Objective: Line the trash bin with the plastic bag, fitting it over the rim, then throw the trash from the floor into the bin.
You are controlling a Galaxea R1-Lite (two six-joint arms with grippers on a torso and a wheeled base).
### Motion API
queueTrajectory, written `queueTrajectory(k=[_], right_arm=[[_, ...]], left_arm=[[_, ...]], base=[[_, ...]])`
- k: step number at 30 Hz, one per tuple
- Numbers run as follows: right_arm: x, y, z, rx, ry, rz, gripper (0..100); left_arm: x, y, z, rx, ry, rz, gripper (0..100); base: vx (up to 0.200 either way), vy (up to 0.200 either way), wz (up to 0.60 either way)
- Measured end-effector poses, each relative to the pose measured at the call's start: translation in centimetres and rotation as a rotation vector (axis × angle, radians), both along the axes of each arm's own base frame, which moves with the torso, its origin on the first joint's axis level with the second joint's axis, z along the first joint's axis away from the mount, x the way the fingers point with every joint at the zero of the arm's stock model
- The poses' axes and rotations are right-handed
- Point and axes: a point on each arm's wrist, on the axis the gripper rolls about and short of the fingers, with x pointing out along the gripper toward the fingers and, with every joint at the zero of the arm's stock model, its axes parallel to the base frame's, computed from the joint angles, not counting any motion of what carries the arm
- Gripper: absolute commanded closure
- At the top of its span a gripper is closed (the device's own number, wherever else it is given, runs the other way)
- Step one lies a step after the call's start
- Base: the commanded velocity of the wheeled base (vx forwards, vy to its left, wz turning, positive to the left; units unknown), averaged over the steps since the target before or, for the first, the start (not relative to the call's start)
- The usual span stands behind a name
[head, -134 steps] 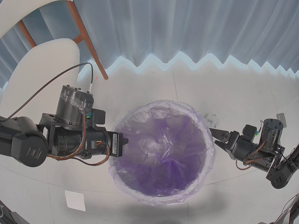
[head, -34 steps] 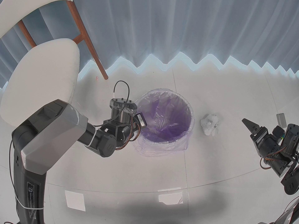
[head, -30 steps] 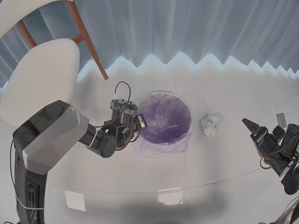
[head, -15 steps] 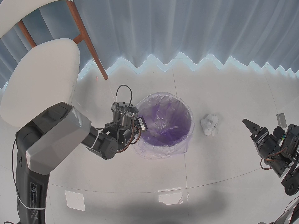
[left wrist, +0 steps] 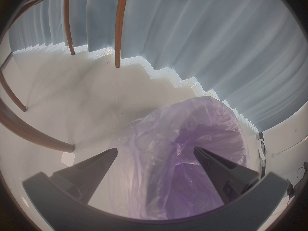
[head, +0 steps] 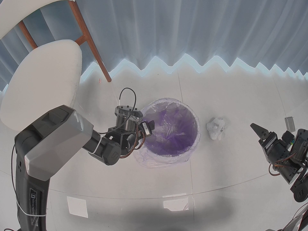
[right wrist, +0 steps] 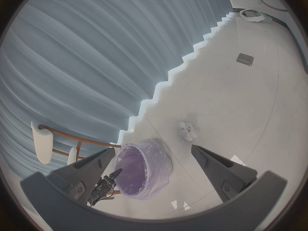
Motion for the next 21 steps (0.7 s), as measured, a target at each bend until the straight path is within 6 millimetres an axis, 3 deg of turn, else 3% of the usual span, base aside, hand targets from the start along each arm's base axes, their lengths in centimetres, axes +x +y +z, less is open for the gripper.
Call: queueTrajectory(k=[7,14,21], right_arm=[[-0.3,0.0,-0.3,-0.004,0.016,0.002,0],[-0.7,-0.1,-0.8,-0.016,0.039,0.008,0],[-0.7,-0.1,-1.3,-0.057,0.062,0.019,0]], left_arm=[[-1.4,0.6,1.8,-0.002,-0.011,-0.005,0],[-3.9,2.0,5.4,-0.022,-0.044,-0.006,0],[-9.1,4.1,9.6,-0.046,-0.085,-0.032,0]], base=[[0.000,0.000,0.00],[0.000,0.000,0.00],[0.000,0.000,0.00]])
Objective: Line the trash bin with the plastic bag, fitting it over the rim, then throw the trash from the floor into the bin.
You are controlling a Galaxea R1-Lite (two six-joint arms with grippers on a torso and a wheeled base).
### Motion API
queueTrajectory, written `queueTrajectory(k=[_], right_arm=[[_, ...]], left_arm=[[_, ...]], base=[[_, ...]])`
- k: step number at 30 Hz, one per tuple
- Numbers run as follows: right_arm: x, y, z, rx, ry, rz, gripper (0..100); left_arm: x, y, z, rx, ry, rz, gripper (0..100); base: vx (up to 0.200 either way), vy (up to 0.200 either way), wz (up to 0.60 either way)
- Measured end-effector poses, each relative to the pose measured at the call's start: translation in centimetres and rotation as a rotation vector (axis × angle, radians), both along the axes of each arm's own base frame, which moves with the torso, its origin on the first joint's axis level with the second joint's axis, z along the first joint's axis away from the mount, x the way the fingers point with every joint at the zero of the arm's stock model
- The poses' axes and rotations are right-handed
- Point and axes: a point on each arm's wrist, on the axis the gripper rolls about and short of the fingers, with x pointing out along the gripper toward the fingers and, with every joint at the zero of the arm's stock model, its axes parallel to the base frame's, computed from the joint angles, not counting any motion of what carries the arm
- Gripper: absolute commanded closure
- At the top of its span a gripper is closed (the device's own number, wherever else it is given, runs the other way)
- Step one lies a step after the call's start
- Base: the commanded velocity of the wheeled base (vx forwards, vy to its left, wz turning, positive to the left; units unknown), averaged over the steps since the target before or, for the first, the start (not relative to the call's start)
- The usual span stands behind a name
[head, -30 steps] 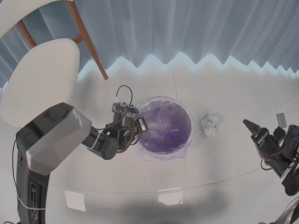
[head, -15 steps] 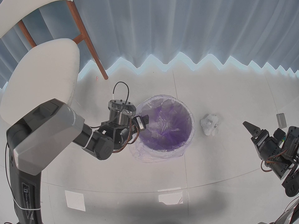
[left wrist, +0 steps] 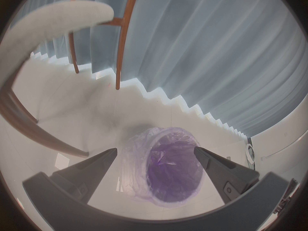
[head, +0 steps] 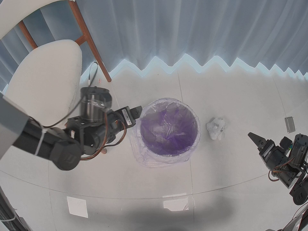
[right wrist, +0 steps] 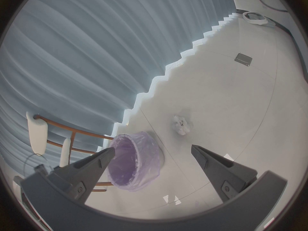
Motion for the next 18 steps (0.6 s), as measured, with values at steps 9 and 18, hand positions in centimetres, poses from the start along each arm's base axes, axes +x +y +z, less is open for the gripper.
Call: queueTrajectory(k=[9,18], right_arm=[[2.2,-1.1,-1.5,-0.182,0.034,0.008,0],[5.7,-2.8,-3.8,-0.325,0.086,0.020,0]], left_arm=[[-5.6,4.2,4.9,-0.007,-0.119,0.006,0],[-8.3,10.2,7.1,0.060,-0.226,0.150,0]], base=[[0.000,0.000,0.00],[0.000,0.000,0.00]])
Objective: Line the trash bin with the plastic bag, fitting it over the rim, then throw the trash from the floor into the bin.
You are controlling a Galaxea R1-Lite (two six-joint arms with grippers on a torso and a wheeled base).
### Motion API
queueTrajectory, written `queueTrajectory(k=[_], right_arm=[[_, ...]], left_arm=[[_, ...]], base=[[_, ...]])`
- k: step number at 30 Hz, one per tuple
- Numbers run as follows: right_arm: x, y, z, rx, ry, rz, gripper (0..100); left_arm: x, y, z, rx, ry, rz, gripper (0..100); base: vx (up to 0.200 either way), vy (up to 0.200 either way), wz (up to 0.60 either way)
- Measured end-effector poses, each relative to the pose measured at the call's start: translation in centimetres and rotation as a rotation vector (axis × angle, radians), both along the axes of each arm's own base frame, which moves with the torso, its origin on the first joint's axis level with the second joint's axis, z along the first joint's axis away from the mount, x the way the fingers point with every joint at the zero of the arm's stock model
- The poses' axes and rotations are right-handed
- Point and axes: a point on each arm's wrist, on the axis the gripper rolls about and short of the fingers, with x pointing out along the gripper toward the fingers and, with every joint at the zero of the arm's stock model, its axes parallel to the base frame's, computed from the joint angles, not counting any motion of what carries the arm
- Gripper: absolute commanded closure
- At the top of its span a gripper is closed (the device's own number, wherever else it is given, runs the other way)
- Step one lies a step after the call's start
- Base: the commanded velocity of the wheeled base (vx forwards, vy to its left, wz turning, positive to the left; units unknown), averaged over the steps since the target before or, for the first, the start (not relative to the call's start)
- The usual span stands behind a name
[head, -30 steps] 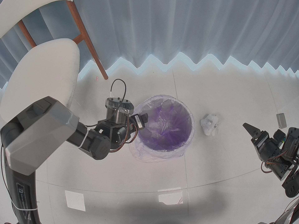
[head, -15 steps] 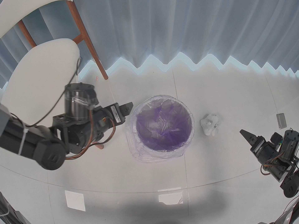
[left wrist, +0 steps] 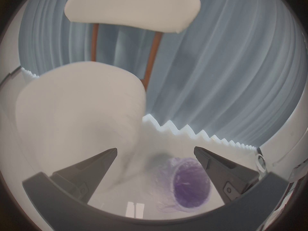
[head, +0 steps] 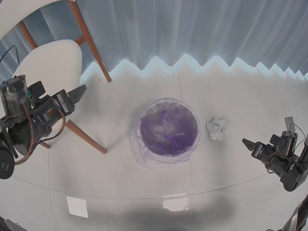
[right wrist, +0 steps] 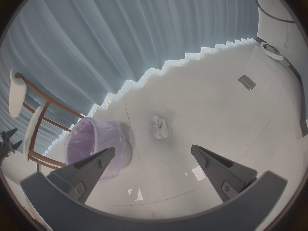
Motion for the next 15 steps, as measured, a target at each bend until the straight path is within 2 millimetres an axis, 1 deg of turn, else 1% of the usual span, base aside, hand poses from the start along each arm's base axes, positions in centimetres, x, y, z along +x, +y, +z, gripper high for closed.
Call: queueTrajectory(k=[3,7,11,15], right_arm=[[1.5,-0.2,-0.8,-0.017,0.006,0.002,0],[3.1,-0.2,-1.9,-0.028,0.019,0.007,0],[4.7,-0.1,-2.9,-0.032,0.024,0.011,0],[6.0,0.0,-3.9,-0.042,0.028,0.016,0]], left_arm=[[-0.7,1.7,0.3,0.008,-0.029,0.058,0],[-1.7,3.4,0.3,0.011,-0.041,0.117,0],[-3.0,4.7,0.0,0.024,-0.048,0.165,0],[-4.4,5.9,-0.6,0.065,-0.043,0.207,0]], base=[[0.000,0.000,0.00],[0.000,0.000,0.00],[0.000,0.000,0.00],[0.000,0.000,0.00]])
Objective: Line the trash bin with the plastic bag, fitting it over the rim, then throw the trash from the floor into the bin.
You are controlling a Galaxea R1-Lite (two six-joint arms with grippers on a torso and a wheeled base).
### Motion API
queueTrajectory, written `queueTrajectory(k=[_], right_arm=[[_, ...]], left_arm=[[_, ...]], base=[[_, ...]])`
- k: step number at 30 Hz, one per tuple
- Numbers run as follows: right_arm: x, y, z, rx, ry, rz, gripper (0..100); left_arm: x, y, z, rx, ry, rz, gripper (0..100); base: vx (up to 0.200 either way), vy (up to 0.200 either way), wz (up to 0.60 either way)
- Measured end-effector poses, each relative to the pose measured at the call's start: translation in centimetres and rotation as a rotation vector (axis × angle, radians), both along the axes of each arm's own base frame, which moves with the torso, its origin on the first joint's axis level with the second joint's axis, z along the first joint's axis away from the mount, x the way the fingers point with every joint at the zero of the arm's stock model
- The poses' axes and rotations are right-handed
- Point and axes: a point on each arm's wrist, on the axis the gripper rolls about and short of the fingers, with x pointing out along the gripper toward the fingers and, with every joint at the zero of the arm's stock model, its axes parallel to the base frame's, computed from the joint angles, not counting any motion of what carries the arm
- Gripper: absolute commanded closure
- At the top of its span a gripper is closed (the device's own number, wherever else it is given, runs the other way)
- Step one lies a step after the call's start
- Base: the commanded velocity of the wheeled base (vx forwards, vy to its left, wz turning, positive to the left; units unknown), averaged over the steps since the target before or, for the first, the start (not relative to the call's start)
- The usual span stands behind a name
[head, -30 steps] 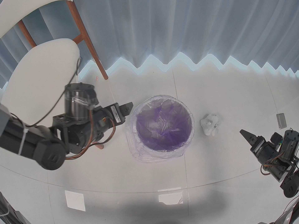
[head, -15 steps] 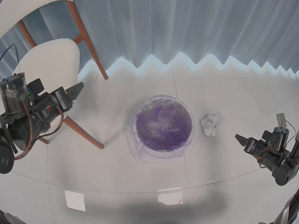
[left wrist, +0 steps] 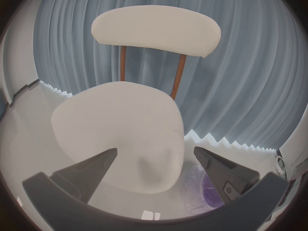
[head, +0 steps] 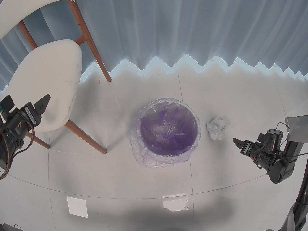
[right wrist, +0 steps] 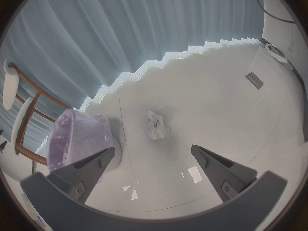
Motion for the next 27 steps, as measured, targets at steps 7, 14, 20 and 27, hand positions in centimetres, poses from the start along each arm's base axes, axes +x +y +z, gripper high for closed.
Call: queueTrajectory(k=[7,14,20,27], right_arm=[[1.7,0.1,-1.9,-0.045,0.017,0.018,0],[3.2,0.1,-3.7,-0.096,0.022,0.041,0],[4.5,0.2,-5.3,-0.124,0.021,0.055,0],[6.4,0.2,-6.6,-0.124,-0.003,0.052,0]], left_arm=[[-2.1,1.0,-1.0,0.010,0.007,0.038,0],[-4.3,2.0,-3.2,0.023,0.056,0.080,0],[-6.5,2.9,-6.0,0.049,0.131,0.143,0],[-9.4,3.2,-8.4,0.088,0.152,0.118,0]], base=[[0.000,0.000,0.00],[0.029,0.000,0.00],[0.200,0.000,0.00],[0.143,0.000,0.00]])
